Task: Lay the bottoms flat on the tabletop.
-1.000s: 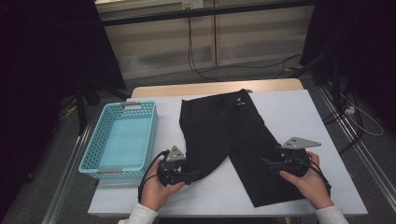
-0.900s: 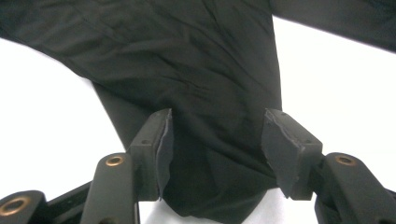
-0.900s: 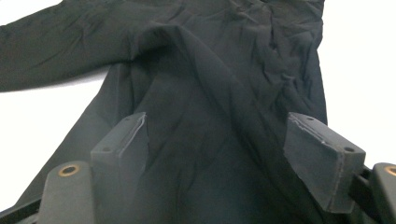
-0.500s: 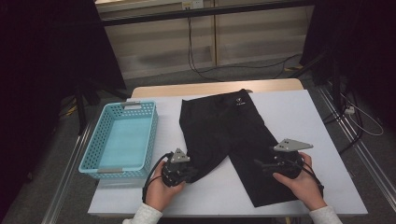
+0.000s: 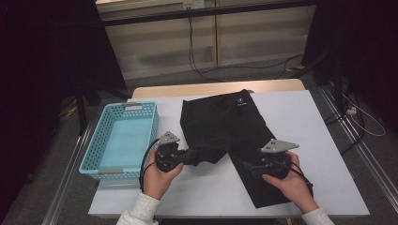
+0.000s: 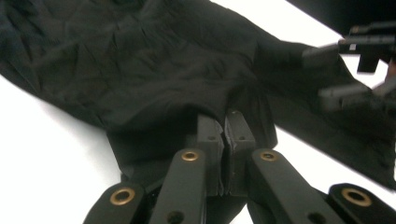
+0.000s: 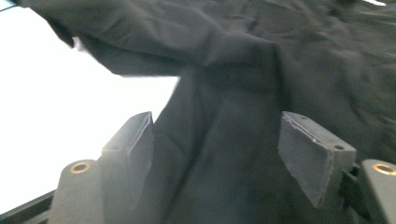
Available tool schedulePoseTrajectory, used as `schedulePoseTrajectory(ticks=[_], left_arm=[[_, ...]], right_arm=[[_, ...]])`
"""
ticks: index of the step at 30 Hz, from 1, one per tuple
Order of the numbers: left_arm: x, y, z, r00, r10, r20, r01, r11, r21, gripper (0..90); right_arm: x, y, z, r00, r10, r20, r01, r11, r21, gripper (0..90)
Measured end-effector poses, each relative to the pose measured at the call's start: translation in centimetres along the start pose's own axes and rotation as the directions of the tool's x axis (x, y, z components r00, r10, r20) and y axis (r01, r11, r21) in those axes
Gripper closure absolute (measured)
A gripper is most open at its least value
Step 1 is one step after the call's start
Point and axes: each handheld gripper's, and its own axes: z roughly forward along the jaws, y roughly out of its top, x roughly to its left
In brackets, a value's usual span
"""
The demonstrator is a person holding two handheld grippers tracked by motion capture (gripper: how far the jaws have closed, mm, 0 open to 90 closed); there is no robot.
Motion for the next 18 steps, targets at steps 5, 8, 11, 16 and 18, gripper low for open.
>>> schedulePoseTrajectory(ticks=[5,8,11,16,18], left_arm=[[1.1,1.1,0.5,0.999,0.007,-0.044,-0.008,0.9999,-0.01,86.5],[2.5,1.0,1.7,0.9973,-0.019,-0.071,0.019,0.9998,-0.004,84.5],[3.1,0.6,2.4,0.9948,-0.026,-0.098,0.025,0.9996,-0.011,83.3],[4.4,-0.4,3.7,0.987,-0.025,-0.159,0.029,0.9993,0.024,70.9],[4.6,-0.6,3.9,0.9862,-0.035,-0.162,0.04,0.999,0.023,60.0]], right_arm=[[1.2,0.6,1.2,0.9989,-0.036,-0.031,0.036,0.999,0.012,30.1],[1.6,0.8,1.8,0.9979,-0.046,-0.045,0.046,0.999,0.016,30.2],[1.8,1.0,1.9,0.9975,-0.048,-0.052,0.049,0.999,0.011,30.3],[2.1,1.1,2.1,0.9961,-0.058,-0.066,0.059,0.998,0.009,31.8],[2.2,1.1,2.2,0.9961,-0.056,-0.068,0.056,0.998,0.011,31.7]])
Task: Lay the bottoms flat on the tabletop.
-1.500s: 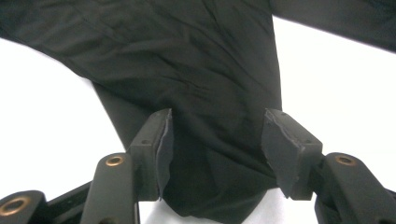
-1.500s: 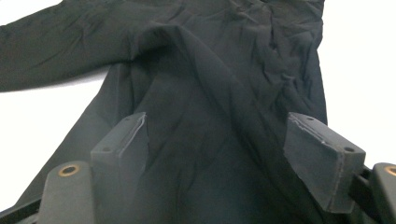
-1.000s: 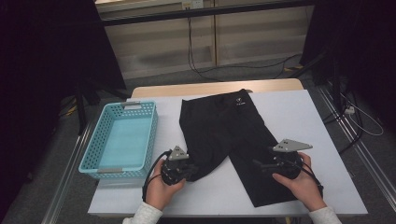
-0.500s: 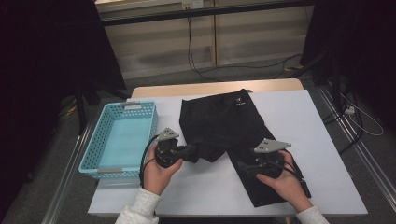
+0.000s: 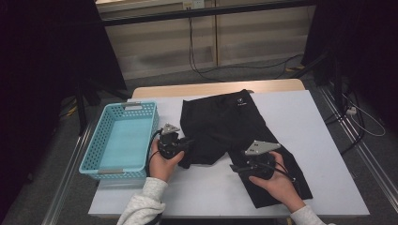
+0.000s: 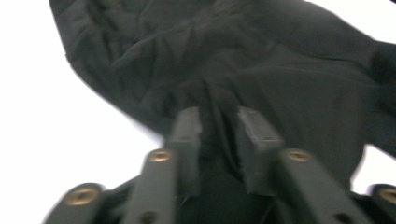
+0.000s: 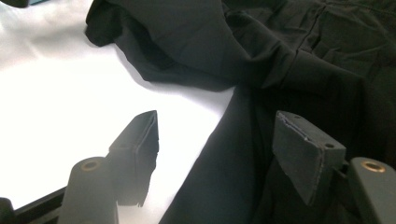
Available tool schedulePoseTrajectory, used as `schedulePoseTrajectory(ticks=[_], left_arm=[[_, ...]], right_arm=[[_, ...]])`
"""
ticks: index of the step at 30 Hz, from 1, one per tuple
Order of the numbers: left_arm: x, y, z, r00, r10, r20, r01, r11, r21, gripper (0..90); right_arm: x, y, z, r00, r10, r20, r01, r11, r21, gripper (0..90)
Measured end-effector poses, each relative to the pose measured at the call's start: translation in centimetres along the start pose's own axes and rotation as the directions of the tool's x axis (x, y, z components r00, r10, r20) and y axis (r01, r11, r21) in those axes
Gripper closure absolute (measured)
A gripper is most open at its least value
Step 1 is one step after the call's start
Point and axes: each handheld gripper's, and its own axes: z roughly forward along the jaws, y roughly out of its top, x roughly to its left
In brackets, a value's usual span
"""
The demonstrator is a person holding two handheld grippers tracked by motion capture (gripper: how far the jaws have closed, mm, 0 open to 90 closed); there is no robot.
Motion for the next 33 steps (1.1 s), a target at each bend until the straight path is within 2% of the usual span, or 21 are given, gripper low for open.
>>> schedulePoseTrajectory(ticks=[2,3,5,6,7,8,9,11,14,16,17,20,22,24,25,28,31,32,33], left_arm=[[-0.1,-0.2,-0.1,1.0,-0.001,0.007,0.001,1.0,-0.005,52.7],[-0.3,-0.4,-0.5,0.9999,-0.007,0.016,0.007,0.9999,-0.01,40.8],[-0.4,-0.4,-0.7,0.9997,-0.003,0.025,0.003,0.9999,-0.016,34.8],[-0.8,-0.5,-1.2,0.9991,0.035,0.024,-0.035,0.9994,-0.007,30.8],[-0.8,-0.5,-1.2,0.9991,0.035,0.024,-0.035,0.9994,-0.007,27.0],[-1.0,-0.6,-1.4,0.9984,0.049,0.029,-0.049,0.9988,-0.004,27.0],[-1.2,-0.7,-1.6,0.9973,0.066,0.031,-0.066,0.9977,0.01,21.5],[-1.8,-1.0,-2.3,0.9939,0.105,0.035,-0.106,0.9943,0.014,19.2],[-2.0,-1.3,-2.7,0.9921,0.12,0.037,-0.12,0.9925,0.019,17.8],[-1.9,-1.8,-2.9,0.9911,0.132,0.019,-0.132,0.9908,0.028,17.8],[-1.8,-2.5,-2.8,0.9909,0.135,-0.002,-0.134,0.9897,0.05,19.3],[-1.8,-3.1,-2.5,0.9897,0.143,-0.003,-0.143,0.9868,0.076,23.7],[-1.7,-3.4,-2.2,0.9897,0.143,-0.011,-0.141,0.9844,0.105,33.0],[-1.8,-3.6,-2.0,0.9892,0.146,-0.016,-0.143,0.9839,0.107,35.0],[-1.9,-3.7,-1.7,0.987,0.16,-0.021,-0.156,0.9799,0.125,39.4],[-2.1,-3.8,-1.4,0.9877,0.155,-0.024,-0.151,0.9815,0.118,43.9],[-2.4,-3.6,-1.4,0.9884,0.151,-0.016,-0.148,0.9804,0.131,60.6],[-2.7,-3.5,-1.4,0.9878,0.156,-0.004,-0.153,0.9773,0.146,67.7],[-2.7,-3.5,-1.4,0.9878,0.156,-0.004,-0.153,0.9773,0.146,75.8]], right_arm=[[0.1,0.0,0.1,1.0,-0.006,-0.005,0.006,1.0,0.001,32.6],[0.2,0.1,0.2,0.9999,-0.008,-0.011,0.008,1.0,0.002,32.7],[0.2,0.1,0.2,0.9999,-0.01,-0.01,0.01,1.0,0.003,32.7],[0.2,0.1,0.1,0.9999,-0.008,-0.01,0.008,1.0,0.004,32.7],[0.2,0.1,0.1,0.9999,-0.008,-0.01,0.008,1.0,0.004,32.7],[0.2,0.1,0.1,0.9999,-0.007,-0.011,0.007,1.0,0.002,32.6],[0.2,0.1,0.1,0.9999,-0.004,-0.011,0.004,1.0,0.003,30.6],[0.2,0.0,0.1,0.9999,0.0,-0.012,0.0,1.0,0.004,30.2],[0.3,0.0,0.1,0.9999,0.001,-0.012,-0.001,1.0,0.003,30.0],[0.4,0.0,0.1,0.9998,-0.002,-0.018,0.002,1.0,0.001,30.0],[0.6,0.0,0.1,0.9998,-0.004,-0.019,0.004,1.0,0.001,30.0],[0.6,0.0,0.1,0.9997,-0.001,-0.024,0.001,1.0,0.002,30.0],[0.7,0.0,0.1,0.9997,-0.002,-0.025,0.002,1.0,0.001,30.1],[0.7,0.0,0.1,0.9997,-0.003,-0.025,0.003,1.0,0.0,30.1],[0.6,0.0,0.0,0.9997,-0.005,-0.025,0.005,1.0,0.006,30.1],[0.5,-0.2,0.0,0.9998,-0.005,-0.022,0.005,1.0,0.009,30.1],[0.3,-0.4,0.0,0.9998,0.001,-0.018,-0.001,1.0,0.014,30.1],[0.3,-0.4,-0.1,0.9999,0.001,-0.017,-0.001,1.0,0.01,30.3],[0.3,-0.4,-0.1,0.9999,0.001,-0.017,-0.001,1.0,0.01,30.3]])
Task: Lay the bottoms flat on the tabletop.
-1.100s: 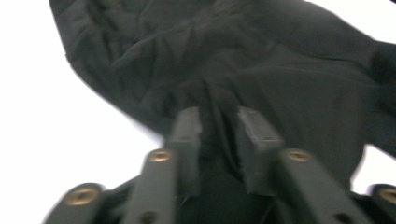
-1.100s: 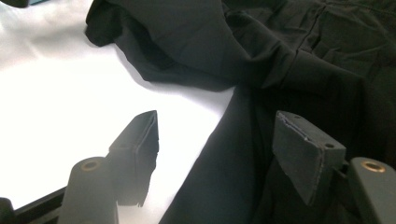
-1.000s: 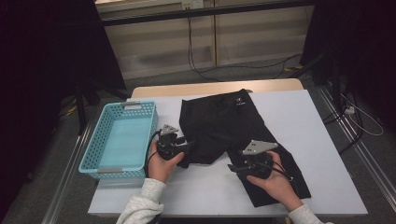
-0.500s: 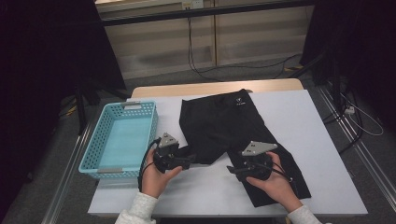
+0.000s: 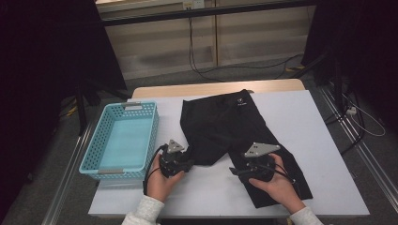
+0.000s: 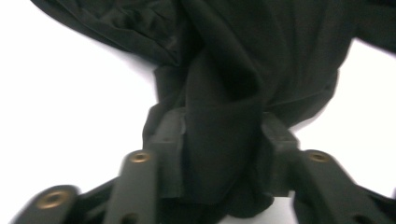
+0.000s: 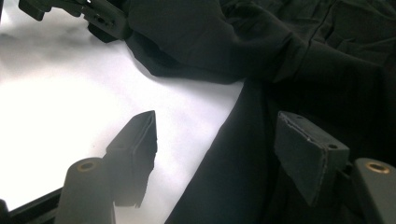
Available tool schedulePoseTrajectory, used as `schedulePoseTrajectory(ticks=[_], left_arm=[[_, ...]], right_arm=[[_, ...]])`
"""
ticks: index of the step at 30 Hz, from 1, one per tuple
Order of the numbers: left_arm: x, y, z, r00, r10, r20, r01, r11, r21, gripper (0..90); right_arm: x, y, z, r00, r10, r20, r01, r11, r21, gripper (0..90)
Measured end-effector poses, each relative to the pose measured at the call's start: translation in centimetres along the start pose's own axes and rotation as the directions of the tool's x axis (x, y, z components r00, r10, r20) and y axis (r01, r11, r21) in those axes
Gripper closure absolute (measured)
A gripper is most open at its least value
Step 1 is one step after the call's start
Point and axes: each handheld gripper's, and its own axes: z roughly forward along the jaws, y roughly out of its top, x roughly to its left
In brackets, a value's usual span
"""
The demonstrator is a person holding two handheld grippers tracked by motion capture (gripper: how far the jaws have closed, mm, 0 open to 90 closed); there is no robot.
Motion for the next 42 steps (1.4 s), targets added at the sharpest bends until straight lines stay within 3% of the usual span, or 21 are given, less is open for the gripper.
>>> schedulePoseTrajectory(ticks=[1,4,7,10,11,13,15,19,24,29,31,34,35,37,42], left_arm=[[-0.4,0.2,0.0,0.9998,0.006,0.018,-0.007,0.9998,0.016,81.7],[-0.7,0.4,0.0,0.9993,0.006,0.037,-0.007,0.9998,0.02,85.3],[-0.9,0.9,-0.6,0.9965,-0.026,0.08,0.026,0.9997,-0.002,86.1],[-0.9,1.9,-1.6,0.9945,-0.039,0.097,0.044,0.9979,-0.048,86.2],[-0.9,2.4,-2.0,0.9906,-0.057,0.125,0.066,0.9956,-0.067,86.2],[-0.9,2.9,-2.2,0.9889,-0.07,0.131,0.081,0.9935,-0.08,86.3],[-0.8,3.1,-2.2,0.9883,-0.073,0.134,0.086,0.9924,-0.089,86.3],[-0.6,3.6,-2.0,0.9881,-0.083,0.13,0.096,0.9909,-0.094,86.4],[-0.2,4.3,-2.0,0.986,-0.098,0.135,0.113,0.9881,-0.104,86.3],[-0.2,4.5,-2.0,0.9855,-0.098,0.139,0.113,0.988,-0.106,86.3],[-0.1,4.5,-2.0,0.9848,-0.102,0.141,0.117,0.9876,-0.104,86.3],[-0.1,4.5,-2.0,0.9838,-0.105,0.145,0.121,0.9867,-0.109,86.2],[-0.1,4.5,-2.0,0.9839,-0.104,0.145,0.121,0.9861,-0.114,86.0],[-0.1,4.4,-2.1,0.9841,-0.105,0.143,0.123,0.9853,-0.119,85.8],[0.4,4.3,-2.7,0.9837,-0.117,0.136,0.136,0.9809,-0.139,84.3]], right_arm=[[0.0,0.0,-0.1,1.0,0.002,0.0,-0.002,1.0,-0.004,30.6],[0.0,0.0,-0.1,1.0,0.001,0.001,-0.001,1.0,-0.005,30.6],[0.2,0.2,-0.1,1.0,-0.003,-0.004,0.003,1.0,-0.009,31.1],[0.3,0.3,0.1,0.9999,-0.008,-0.008,0.007,1.0,-0.01,31.3],[0.4,0.4,0.3,0.9999,-0.011,-0.011,0.011,1.0,-0.009,32.8],[0.6,0.6,0.6,0.9996,-0.02,-0.021,0.02,1.0,-0.005,35.4],[0.9,0.9,1.0,0.9987,-0.034,-0.038,0.034,0.999,-0.007,41.5],[1.4,1.5,1.6,0.9973,-0.057,-0.045,0.057,0.998,-0.001,45.7],[1.4,2.5,3.9,0.9957,-0.075,-0.054,0.076,0.997,0.028,54.4],[1.2,3.4,5.8,0.9958,-0.087,-0.028,0.088,0.995,0.05,59.0],[1.2,3.6,6.0,0.9952,-0.096,-0.017,0.097,0.994,0.043,59.5],[1.3,4.0,6.2,0.994,-0.105,-0.031,0.106,0.994,0.029,74.0],[1.4,4.1,6.2,0.9931,-0.107,-0.049,0.108,0.994,0.029,89.4],[1.4,4.1,6.1,0.9926,-0.101,-0.067,0.103,0.994,0.023,90.0],[1.6,4.0,4.1,0.9892,-0.114,-0.092,0.115,0.993,0.011,90.0]])
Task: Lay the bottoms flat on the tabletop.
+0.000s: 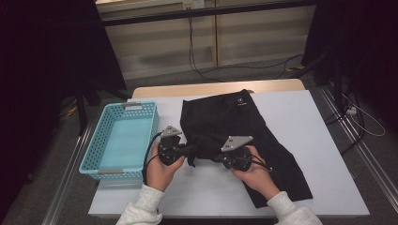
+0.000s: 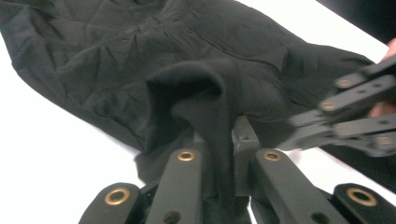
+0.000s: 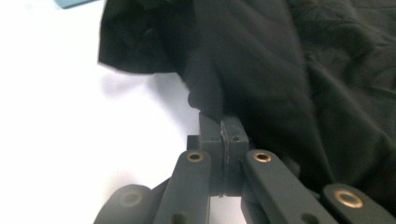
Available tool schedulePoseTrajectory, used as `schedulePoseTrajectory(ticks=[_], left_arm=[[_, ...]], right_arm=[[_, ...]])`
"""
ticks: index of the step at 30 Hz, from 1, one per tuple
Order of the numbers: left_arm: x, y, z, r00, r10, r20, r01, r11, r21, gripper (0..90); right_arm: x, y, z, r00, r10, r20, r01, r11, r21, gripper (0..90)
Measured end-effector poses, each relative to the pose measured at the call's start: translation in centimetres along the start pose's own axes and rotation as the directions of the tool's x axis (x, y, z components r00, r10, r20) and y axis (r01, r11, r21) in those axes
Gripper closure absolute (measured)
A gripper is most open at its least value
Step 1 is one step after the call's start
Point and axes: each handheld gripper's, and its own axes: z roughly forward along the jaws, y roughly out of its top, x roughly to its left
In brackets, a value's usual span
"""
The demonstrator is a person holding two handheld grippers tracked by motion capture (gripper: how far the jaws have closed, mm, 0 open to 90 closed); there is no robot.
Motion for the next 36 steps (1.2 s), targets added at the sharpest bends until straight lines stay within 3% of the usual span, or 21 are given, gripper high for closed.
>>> schedulePoseTrajectory(ticks=[4,7,8,14,20,24,25,29,30,32,36], left_arm=[[0.4,-0.2,-0.4,0.9998,-0.021,0.001,0.021,0.9997,-0.01,83.9],[0.6,-0.5,-0.4,0.9997,-0.021,-0.011,0.02,0.9998,-0.007,79.3],[0.6,-0.6,-0.2,0.9995,-0.027,-0.013,0.027,0.9996,-0.007,77.3],[0.8,-1.7,0.3,0.9996,-0.014,-0.022,0.015,0.9995,0.027,75.2],[1.0,-2.3,0.3,0.9994,-0.027,-0.02,0.028,0.9989,0.037,77.2],[1.0,-2.8,0.6,0.9992,-0.013,-0.037,0.015,0.9988,0.046,70.4],[0.9,-3.2,0.8,0.9995,-0.011,-0.03,0.013,0.9985,0.054,68.0],[0.7,-3.5,1.0,0.9995,0.002,-0.032,0.001,0.9978,0.067,58.4],[0.7,-3.5,1.0,0.9995,-0.002,-0.03,0.003,0.9979,0.064,58.4],[0.6,-3.6,0.9,0.9995,-0.003,-0.031,0.005,0.9982,0.06,52.8],[0.4,-3.6,0.9,0.9994,0.008,-0.034,-0.006,0.9981,0.062,47.5]], right_arm=[[0.2,-0.7,-2.6,0.9991,0.019,-0.038,-0.02,0.999,-0.028,90.0],[0.0,-1.1,-3.3,0.999,0.03,-0.033,-0.03,0.999,-0.029,90.0],[-0.5,-1.6,-3.8,0.9977,0.053,-0.042,-0.054,0.998,-0.028,90.0],[-1.5,-2.5,-4.1,0.9958,0.089,-0.022,-0.089,0.996,-0.014,90.0],[-1.9,-2.2,-5.0,0.9931,0.107,-0.048,-0.108,0.994,-0.029,90.0],[-2.0,-2.1,-5.5,0.9921,0.119,-0.041,-0.12,0.993,-0.021,89.0],[-2.3,-2.6,-5.2,0.9925,0.121,-0.016,-0.121,0.993,0.005,87.1],[-2.2,-3.8,-4.9,0.9926,0.122,0.0,-0.121,0.992,0.044,79.4],[-2.2,-3.8,-4.9,0.9926,0.122,0.0,-0.121,0.992,0.044,79.4],[-1.8,-3.9,-5.3,0.9943,0.105,0.019,-0.105,0.994,0.035,65.8],[-1.4,-3.5,-5.9,0.9952,0.095,0.024,-0.096,0.995,0.011,56.2]])
